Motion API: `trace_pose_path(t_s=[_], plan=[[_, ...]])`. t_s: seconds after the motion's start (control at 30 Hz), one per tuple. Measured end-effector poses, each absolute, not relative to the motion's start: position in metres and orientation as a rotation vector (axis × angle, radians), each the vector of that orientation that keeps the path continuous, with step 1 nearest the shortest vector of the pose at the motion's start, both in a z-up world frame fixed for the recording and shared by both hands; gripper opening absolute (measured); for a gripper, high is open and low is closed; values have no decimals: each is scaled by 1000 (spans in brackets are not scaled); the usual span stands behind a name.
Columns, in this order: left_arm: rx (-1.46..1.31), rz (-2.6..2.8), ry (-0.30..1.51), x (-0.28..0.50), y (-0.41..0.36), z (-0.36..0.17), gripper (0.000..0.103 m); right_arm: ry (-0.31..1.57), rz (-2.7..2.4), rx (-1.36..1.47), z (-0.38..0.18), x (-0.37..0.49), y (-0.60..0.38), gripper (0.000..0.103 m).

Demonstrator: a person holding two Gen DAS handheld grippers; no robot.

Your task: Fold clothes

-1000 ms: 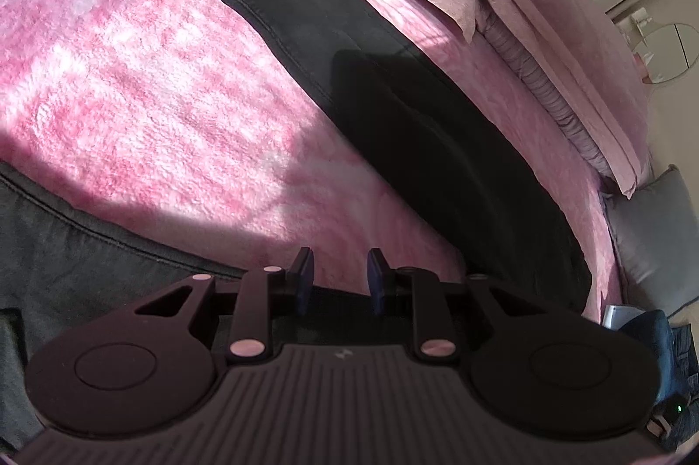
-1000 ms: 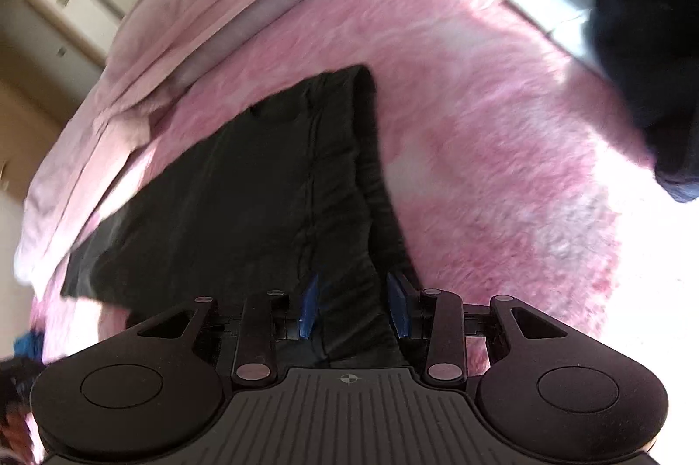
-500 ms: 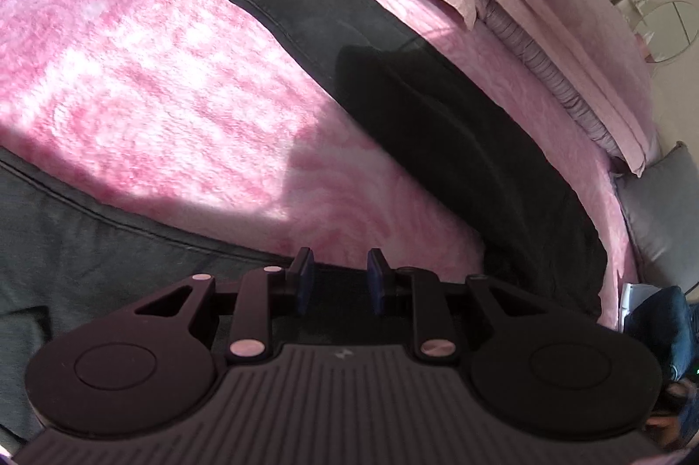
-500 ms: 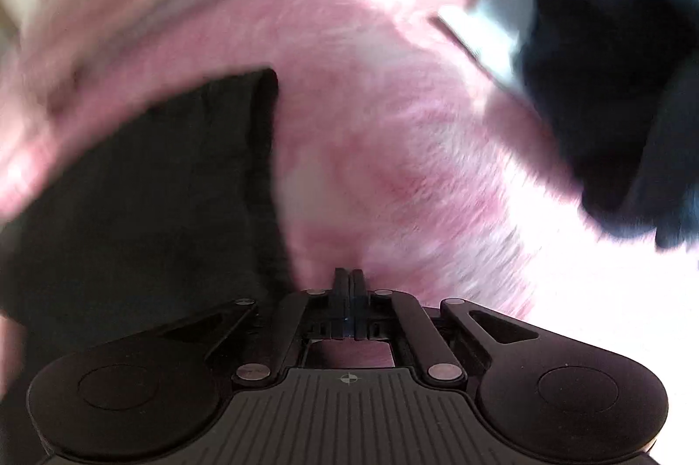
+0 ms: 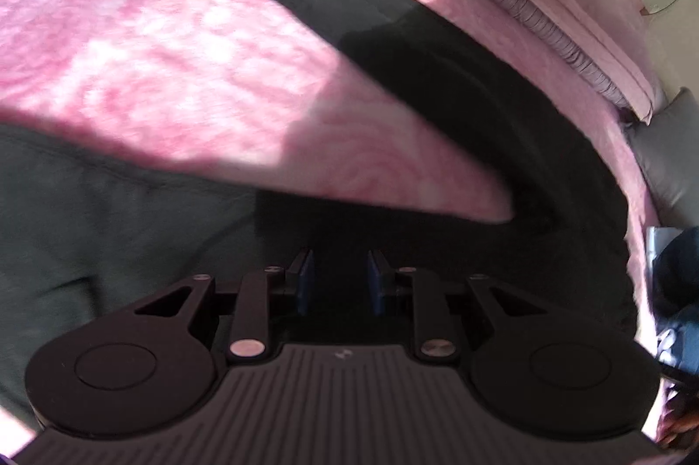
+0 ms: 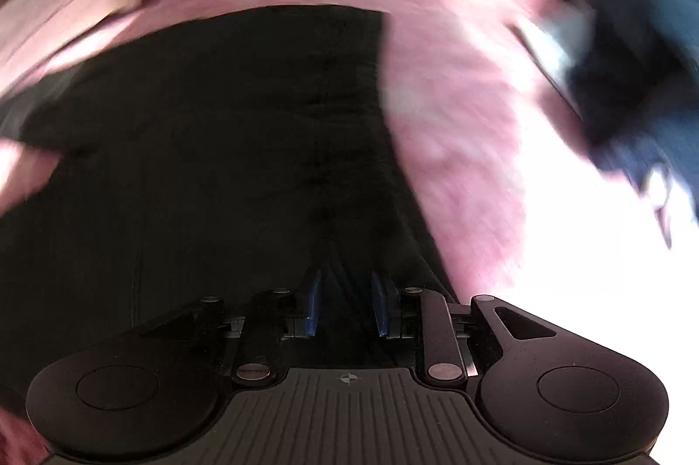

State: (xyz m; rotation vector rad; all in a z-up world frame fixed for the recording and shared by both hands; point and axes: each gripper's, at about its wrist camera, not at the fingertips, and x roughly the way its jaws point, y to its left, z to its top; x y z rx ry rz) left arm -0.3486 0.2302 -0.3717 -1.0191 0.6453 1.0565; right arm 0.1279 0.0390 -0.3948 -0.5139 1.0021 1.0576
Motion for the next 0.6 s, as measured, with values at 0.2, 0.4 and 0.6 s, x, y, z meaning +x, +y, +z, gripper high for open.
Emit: trace_pose_path(t_s=[0.2,0.4,0.6], plan=[[-979,1219,637,-431,204,-365,21,994,974,-499,-371,108,30,23],[-786,1389,755,-506,196,-378,20,988,1099,-488,-377,31,49,23],[-784,1538,748,-616,197,-378,4,966,989,-557,-387,-17,36,23]])
